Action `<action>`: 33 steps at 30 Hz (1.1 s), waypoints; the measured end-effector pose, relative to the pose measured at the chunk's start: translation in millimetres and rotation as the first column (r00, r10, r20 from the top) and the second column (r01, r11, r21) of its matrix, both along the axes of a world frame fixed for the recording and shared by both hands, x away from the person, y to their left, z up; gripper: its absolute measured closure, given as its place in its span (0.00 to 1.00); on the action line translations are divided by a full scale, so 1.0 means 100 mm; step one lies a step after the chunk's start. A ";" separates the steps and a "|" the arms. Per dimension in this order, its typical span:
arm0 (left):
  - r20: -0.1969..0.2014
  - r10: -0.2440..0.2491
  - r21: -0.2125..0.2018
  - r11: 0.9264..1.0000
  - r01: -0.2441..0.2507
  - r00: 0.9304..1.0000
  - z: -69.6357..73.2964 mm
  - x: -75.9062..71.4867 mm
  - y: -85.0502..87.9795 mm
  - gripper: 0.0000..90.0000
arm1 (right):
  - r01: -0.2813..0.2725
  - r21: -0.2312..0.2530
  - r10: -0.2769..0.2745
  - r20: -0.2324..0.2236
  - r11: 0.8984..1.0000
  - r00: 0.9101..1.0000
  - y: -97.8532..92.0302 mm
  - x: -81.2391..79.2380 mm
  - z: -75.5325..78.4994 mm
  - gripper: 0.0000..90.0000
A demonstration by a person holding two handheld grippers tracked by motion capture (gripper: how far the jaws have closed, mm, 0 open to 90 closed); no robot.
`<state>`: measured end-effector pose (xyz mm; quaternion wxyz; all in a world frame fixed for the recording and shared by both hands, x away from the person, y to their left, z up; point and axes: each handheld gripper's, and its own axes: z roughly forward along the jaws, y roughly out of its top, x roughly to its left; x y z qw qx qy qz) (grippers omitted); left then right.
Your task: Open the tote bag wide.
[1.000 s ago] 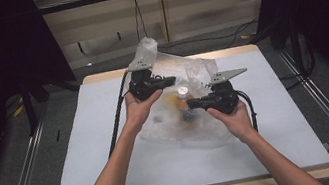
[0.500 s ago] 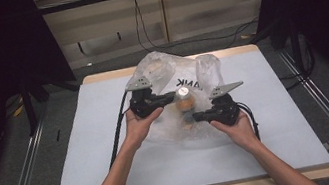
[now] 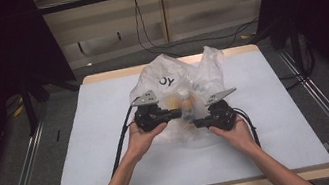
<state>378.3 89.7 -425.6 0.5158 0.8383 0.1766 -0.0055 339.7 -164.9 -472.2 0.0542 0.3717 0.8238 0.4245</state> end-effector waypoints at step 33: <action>-0.051 0.059 0.086 0.995 -0.055 0.997 -0.18 -0.02 0.37 1.00 | -0.013 0.111 0.001 0.111 0.994 0.994 -0.26 -0.21 0.40 1.00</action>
